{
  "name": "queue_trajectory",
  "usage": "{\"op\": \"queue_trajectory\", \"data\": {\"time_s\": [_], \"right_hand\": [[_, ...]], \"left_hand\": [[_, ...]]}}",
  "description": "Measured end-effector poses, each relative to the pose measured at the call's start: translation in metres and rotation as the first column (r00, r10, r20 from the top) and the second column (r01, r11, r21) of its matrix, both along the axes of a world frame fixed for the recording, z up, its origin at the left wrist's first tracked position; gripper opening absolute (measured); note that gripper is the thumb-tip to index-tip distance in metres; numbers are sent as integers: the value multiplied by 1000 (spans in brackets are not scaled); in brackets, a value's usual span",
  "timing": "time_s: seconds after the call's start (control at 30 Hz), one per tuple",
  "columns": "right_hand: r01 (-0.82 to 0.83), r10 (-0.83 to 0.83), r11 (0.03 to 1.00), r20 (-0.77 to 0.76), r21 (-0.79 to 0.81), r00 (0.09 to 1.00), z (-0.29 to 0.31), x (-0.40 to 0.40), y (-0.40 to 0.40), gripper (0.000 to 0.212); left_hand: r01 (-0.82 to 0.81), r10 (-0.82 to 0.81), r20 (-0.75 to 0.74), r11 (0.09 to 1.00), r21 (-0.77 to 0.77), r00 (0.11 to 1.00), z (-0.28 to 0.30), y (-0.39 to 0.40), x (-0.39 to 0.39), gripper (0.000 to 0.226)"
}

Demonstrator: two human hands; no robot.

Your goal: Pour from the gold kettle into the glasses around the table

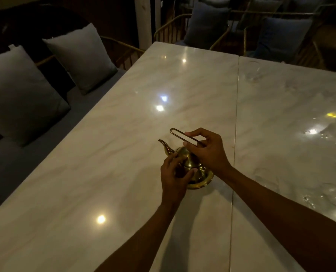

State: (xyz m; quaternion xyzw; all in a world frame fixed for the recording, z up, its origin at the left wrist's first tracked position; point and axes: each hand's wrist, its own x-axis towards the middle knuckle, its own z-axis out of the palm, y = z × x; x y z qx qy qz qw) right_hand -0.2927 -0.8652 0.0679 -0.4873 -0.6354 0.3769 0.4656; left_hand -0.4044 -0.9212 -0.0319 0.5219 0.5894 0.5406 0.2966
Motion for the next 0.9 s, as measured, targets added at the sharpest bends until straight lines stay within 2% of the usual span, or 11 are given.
{"op": "queue_trajectory", "data": {"time_s": [0.43, 0.7, 0.8, 0.9], "right_hand": [[13, -12, 1000, 86, -4, 996, -18, -8, 86, 29], [-46, 44, 999, 210, 4, 977, -17, 2, 100, 29], [-74, 63, 997, 306, 23, 950, -9, 6, 84, 43], [-65, 48, 998, 404, 28, 913, -12, 17, 62, 63]], "left_hand": [[63, -41, -159, 989, 135, 986, -14, 99, -16, 57], [146, -136, -221, 989, 30, 966, -8, 113, -18, 59], [204, -214, -285, 977, -64, 934, -7, 109, -23, 71], [200, -209, -281, 978, -62, 937, -9, 98, -26, 74]]}}
